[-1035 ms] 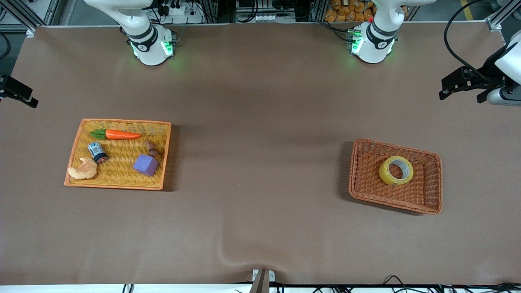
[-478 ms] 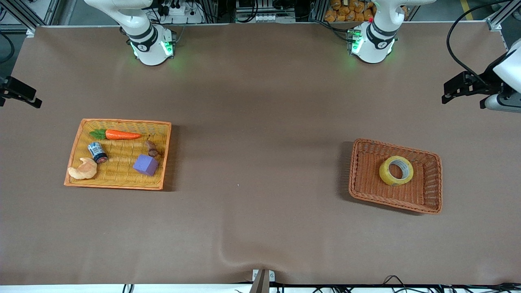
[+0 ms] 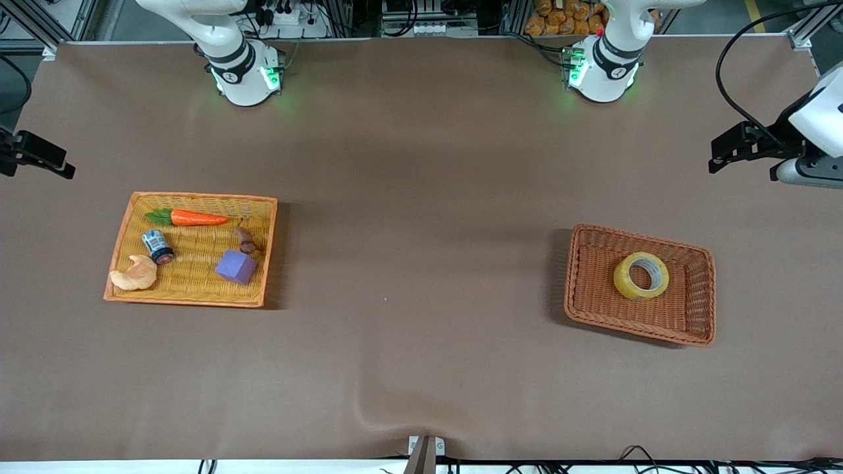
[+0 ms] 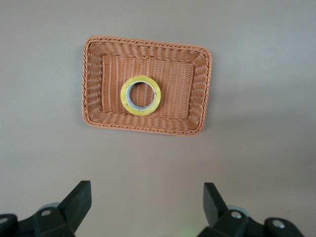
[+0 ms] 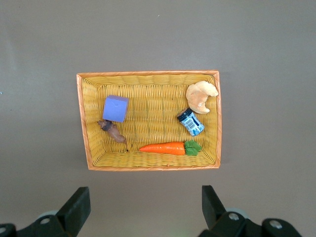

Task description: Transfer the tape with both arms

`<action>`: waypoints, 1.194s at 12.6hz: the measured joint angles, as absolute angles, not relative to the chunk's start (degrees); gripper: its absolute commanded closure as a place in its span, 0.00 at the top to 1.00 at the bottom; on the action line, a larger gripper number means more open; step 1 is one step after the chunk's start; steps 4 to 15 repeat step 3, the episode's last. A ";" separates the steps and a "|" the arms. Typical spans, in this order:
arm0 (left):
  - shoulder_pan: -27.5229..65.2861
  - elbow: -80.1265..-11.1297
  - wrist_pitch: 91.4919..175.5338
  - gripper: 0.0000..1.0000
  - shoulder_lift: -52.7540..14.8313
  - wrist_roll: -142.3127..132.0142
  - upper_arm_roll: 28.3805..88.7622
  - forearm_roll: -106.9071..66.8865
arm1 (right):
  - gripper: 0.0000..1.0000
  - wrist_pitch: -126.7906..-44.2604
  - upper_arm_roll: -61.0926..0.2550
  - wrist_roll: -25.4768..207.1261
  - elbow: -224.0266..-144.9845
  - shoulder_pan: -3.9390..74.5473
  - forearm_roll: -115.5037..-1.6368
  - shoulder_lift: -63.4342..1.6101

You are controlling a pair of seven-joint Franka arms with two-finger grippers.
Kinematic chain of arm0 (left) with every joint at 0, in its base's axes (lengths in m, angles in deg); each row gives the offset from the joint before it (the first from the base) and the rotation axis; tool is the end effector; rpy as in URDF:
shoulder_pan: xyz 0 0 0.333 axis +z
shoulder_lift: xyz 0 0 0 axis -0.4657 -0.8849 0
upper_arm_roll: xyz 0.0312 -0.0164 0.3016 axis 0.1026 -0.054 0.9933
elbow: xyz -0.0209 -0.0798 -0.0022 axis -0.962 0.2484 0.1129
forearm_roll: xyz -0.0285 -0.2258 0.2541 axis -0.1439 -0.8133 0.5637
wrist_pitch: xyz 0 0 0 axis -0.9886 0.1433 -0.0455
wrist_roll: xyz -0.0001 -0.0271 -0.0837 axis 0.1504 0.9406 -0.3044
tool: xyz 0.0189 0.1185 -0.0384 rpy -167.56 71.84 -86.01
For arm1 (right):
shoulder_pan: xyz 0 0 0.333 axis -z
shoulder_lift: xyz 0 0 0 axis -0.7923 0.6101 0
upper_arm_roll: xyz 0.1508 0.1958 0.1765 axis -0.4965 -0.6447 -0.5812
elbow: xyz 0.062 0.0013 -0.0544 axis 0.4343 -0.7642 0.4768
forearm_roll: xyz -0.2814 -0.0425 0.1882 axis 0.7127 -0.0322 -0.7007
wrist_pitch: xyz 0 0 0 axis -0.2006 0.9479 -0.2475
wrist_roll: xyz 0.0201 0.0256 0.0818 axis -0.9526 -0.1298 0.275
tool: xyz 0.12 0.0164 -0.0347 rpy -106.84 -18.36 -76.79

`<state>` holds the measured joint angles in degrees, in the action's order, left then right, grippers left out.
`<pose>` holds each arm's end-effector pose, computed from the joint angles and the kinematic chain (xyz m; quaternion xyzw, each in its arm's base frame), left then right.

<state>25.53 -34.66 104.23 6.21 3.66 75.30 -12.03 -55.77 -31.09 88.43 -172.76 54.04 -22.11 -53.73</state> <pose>0.4982 -0.0349 0.5961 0.9985 -0.0534 -0.0123 0.0088 0.4942 -0.0542 0.6019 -0.9993 0.0327 0.0184 0.0051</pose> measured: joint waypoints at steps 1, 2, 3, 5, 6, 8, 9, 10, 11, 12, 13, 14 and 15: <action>25.57 -34.80 104.31 1.00 6.15 2.90 75.31 -12.03 | 1.00 -55.77 -31.09 88.43 -172.76 54.04 -22.11 -53.73; 25.59 -34.87 104.44 1.00 6.07 2.44 75.33 -12.03 | 1.00 -55.77 -31.08 88.43 -172.76 54.04 -22.11 -53.73; 25.60 -34.90 104.53 1.00 6.01 2.34 75.36 -12.03 | 1.00 -55.77 -31.09 88.43 -172.73 54.04 -22.11 -53.73; 25.60 -34.90 104.53 1.00 6.01 2.34 75.36 -12.03 | 1.00 -55.77 -31.09 88.43 -172.73 54.04 -22.11 -53.73; 25.60 -34.90 104.53 1.00 6.01 2.34 75.36 -12.03 | 1.00 -55.77 -31.09 88.43 -172.73 54.04 -22.11 -53.73; 25.60 -34.90 104.53 1.00 6.01 2.34 75.36 -12.03 | 1.00 -55.77 -31.09 88.43 -172.73 54.04 -22.11 -53.73; 25.60 -34.90 104.53 1.00 6.01 2.34 75.36 -12.03 | 1.00 -55.77 -31.09 88.43 -172.73 54.04 -22.11 -53.73; 25.60 -34.90 104.53 1.00 6.01 2.34 75.36 -12.03 | 1.00 -55.77 -31.09 88.43 -172.73 54.04 -22.11 -53.73; 25.60 -34.90 104.53 1.00 6.01 2.34 75.36 -12.03 | 1.00 -55.77 -31.09 88.43 -172.73 54.04 -22.11 -53.73; 25.60 -34.90 104.53 1.00 6.01 2.34 75.36 -12.03 | 1.00 -55.77 -31.09 88.43 -172.73 54.04 -22.11 -53.73; 25.60 -34.90 104.53 1.00 6.01 2.34 75.36 -12.03 | 1.00 -55.77 -31.09 88.43 -172.73 54.04 -22.11 -53.73; 25.60 -34.90 104.53 1.00 6.01 2.34 75.36 -12.03 | 1.00 -55.77 -31.09 88.43 -172.73 54.04 -22.11 -53.73; 25.60 -34.90 104.53 1.00 6.01 2.34 75.36 -12.03 | 1.00 -55.77 -31.09 88.43 -172.73 54.04 -22.11 -53.73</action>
